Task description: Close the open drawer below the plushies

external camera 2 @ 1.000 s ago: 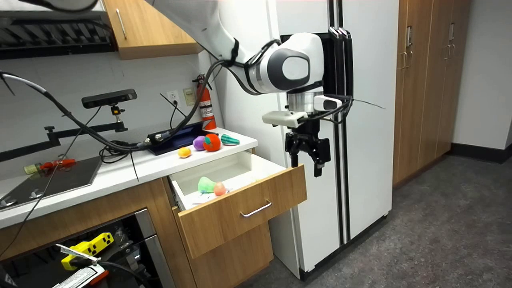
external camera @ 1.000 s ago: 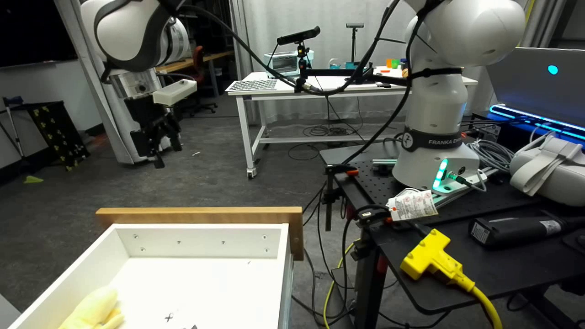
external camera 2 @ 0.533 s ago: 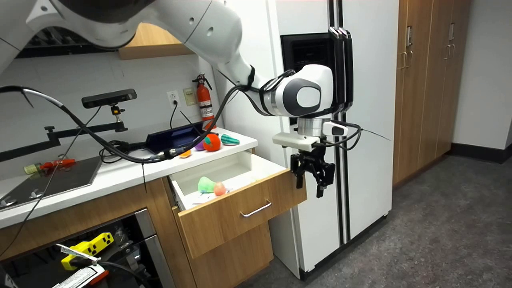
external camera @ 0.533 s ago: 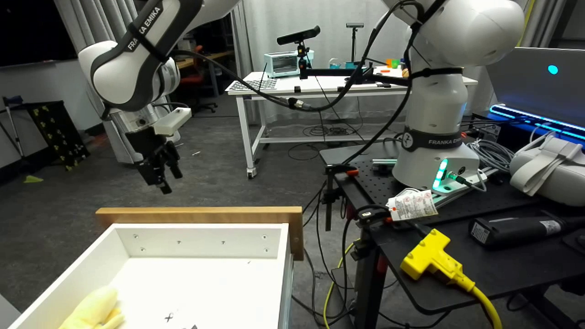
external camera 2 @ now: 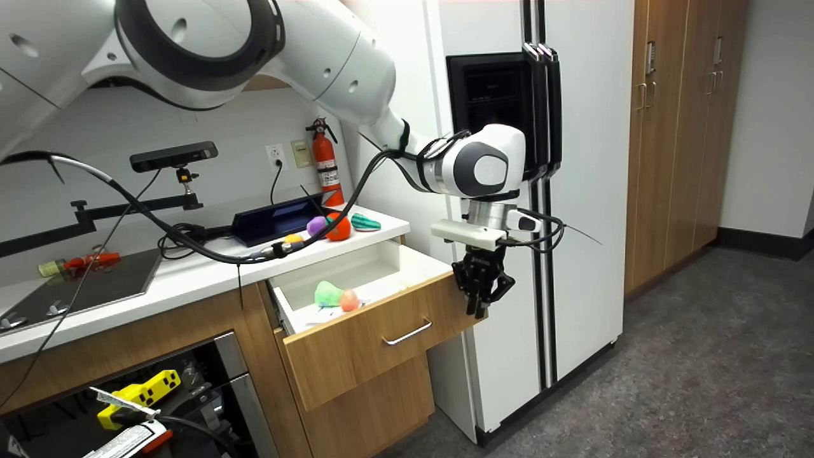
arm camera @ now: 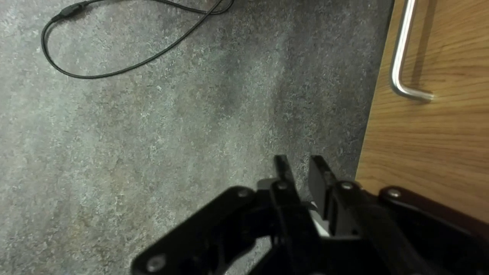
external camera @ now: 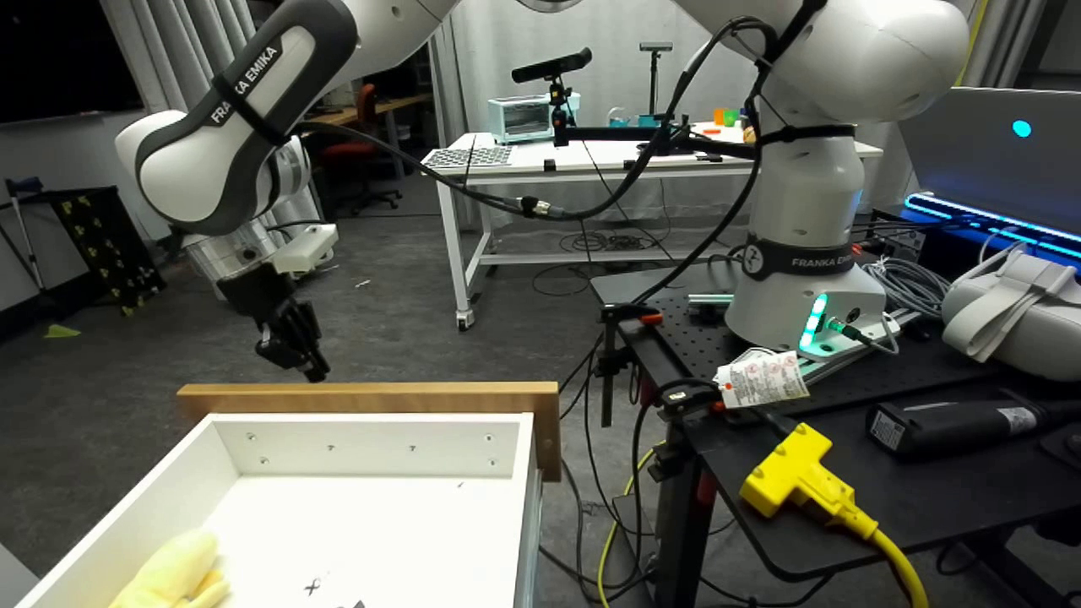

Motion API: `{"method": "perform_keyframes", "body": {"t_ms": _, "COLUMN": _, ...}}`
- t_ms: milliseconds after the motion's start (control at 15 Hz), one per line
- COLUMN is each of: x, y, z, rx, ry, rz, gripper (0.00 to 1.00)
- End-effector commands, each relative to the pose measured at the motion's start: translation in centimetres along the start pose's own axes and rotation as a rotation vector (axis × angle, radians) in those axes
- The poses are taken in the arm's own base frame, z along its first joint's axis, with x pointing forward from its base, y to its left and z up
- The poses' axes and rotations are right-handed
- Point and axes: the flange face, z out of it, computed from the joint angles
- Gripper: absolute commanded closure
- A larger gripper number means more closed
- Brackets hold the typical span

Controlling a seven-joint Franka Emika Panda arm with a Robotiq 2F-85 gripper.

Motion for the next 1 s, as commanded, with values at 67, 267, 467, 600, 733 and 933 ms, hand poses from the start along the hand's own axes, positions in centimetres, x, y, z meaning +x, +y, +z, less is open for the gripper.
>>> {"method": "perform_keyframes", "body": {"t_ms": 67, "x": 1.5, "y": -1.6, "z": 0.3, "rx": 0.037, "ry": -0.039, "rz": -0.084, "gripper": 1.00}}
{"method": "perform_keyframes", "body": {"t_ms": 267, "x": 2.0, "y": -3.4, "z": 0.7, "rx": 0.055, "ry": -0.059, "rz": -0.135, "gripper": 1.00}}
{"method": "perform_keyframes", "body": {"t_ms": 467, "x": 2.4, "y": -5.2, "z": 0.9, "rx": 0.064, "ry": -0.076, "rz": -0.187, "gripper": 1.00}}
{"method": "perform_keyframes", "body": {"t_ms": 600, "x": 2.7, "y": -6.8, "z": 0.8, "rx": 0.070, "ry": -0.082, "rz": -0.230, "gripper": 1.00}}
{"method": "perform_keyframes", "body": {"t_ms": 733, "x": 3.0, "y": -9.3, "z": 0.9, "rx": 0.076, "ry": -0.093, "rz": -0.289, "gripper": 1.00}}
{"method": "perform_keyframes", "body": {"t_ms": 933, "x": 3.2, "y": -13.4, "z": 1.3, "rx": 0.083, "ry": -0.116, "rz": -0.384, "gripper": 1.00}}
